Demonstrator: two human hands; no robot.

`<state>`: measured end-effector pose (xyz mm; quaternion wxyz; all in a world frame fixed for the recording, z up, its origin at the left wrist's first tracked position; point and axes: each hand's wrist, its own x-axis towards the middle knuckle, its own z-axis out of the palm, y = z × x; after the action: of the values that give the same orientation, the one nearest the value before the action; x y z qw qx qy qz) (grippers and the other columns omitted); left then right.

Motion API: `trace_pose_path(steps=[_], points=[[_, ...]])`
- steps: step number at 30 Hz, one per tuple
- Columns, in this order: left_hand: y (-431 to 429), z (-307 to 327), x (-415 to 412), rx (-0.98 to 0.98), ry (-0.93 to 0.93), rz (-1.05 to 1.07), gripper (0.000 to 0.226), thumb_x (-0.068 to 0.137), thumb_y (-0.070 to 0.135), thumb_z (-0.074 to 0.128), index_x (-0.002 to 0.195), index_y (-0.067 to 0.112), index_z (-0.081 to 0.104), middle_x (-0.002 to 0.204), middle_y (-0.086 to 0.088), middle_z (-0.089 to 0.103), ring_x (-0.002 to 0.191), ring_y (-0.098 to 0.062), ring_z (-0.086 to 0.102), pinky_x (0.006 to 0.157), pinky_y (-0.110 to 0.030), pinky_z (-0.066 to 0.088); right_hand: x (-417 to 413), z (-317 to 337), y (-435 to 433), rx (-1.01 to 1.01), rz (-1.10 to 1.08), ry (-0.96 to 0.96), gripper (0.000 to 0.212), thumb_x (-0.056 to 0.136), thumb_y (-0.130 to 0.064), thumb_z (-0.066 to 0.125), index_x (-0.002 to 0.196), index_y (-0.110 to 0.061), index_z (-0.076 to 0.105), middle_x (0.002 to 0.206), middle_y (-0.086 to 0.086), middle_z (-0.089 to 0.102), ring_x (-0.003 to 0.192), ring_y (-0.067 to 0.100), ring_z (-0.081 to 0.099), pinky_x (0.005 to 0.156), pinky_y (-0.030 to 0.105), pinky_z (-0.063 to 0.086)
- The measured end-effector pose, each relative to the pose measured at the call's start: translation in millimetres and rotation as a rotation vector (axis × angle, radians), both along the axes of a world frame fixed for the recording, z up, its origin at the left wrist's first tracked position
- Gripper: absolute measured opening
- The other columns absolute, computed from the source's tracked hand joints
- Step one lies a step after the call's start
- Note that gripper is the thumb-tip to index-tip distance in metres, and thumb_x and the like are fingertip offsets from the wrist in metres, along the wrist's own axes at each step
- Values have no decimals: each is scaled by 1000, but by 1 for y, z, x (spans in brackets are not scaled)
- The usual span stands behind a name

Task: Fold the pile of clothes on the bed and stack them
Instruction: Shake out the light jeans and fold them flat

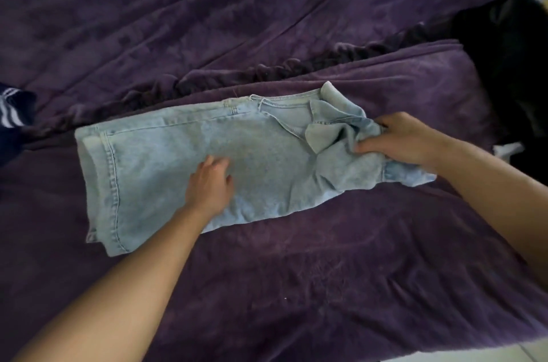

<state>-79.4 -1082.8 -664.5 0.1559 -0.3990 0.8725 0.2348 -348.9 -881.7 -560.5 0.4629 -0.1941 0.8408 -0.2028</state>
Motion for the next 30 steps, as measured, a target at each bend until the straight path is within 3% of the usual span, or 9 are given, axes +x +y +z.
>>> trace_pose_path(steps=[5,8,10,12,15,19,22,26,30], points=[[-10,5,64,-14,-84,201,38,88,13,54,125,8,58,124,-21,55,113,-38,54,95,-40,43,69,-2,-88,30,224,-115,53,78,-65,63,97,-15,67,83,-1,66,66,15,63,52,23,46],[-5,4,88,-40,-63,262,26,90,12,50,113,6,62,112,-21,61,107,-38,56,87,-40,43,113,-36,-119,126,283,-280,61,82,-76,44,106,-21,56,94,-1,62,78,15,61,59,27,48],[0,3,92,-43,70,345,22,93,9,48,109,4,61,109,-22,62,107,-39,55,86,-41,41,126,-60,-120,58,201,-270,51,85,-70,48,96,-21,57,81,-2,61,69,15,59,60,27,47],[8,4,88,-78,244,371,34,94,9,48,127,6,55,120,-22,57,114,-39,52,91,-43,43,123,-79,-106,-134,38,-17,36,87,-52,57,90,-17,67,77,-3,63,73,16,60,65,28,46],[25,1,68,-208,356,135,45,94,12,49,138,15,48,136,-20,46,123,-38,45,98,-47,43,97,-101,-71,-313,-185,425,30,84,-40,62,109,-24,66,105,-4,66,98,17,62,78,29,46],[48,-30,50,-58,-2,-127,60,94,19,46,149,31,26,158,-3,16,141,-26,22,106,-42,31,80,-126,-49,-157,-347,29,76,72,-49,79,133,-15,50,122,0,63,106,16,63,88,37,54],[42,-43,53,-6,12,-129,57,92,16,45,147,30,34,155,2,23,140,-23,23,108,-41,30,89,-135,-57,-189,-334,-127,67,66,-48,84,121,-19,57,108,-5,69,93,11,68,71,26,57],[21,-32,67,115,227,11,43,90,7,47,130,19,59,140,-3,49,127,-25,44,105,-41,37,97,-124,-65,-230,-369,-107,51,69,-32,84,112,-18,60,101,-2,71,87,12,70,61,23,56],[-31,-13,122,-253,36,79,41,86,18,54,126,21,60,138,-8,48,130,-29,37,105,-45,30,120,-76,-91,-257,-197,213,58,72,-37,80,118,-15,54,105,-2,66,95,22,65,78,40,55]])
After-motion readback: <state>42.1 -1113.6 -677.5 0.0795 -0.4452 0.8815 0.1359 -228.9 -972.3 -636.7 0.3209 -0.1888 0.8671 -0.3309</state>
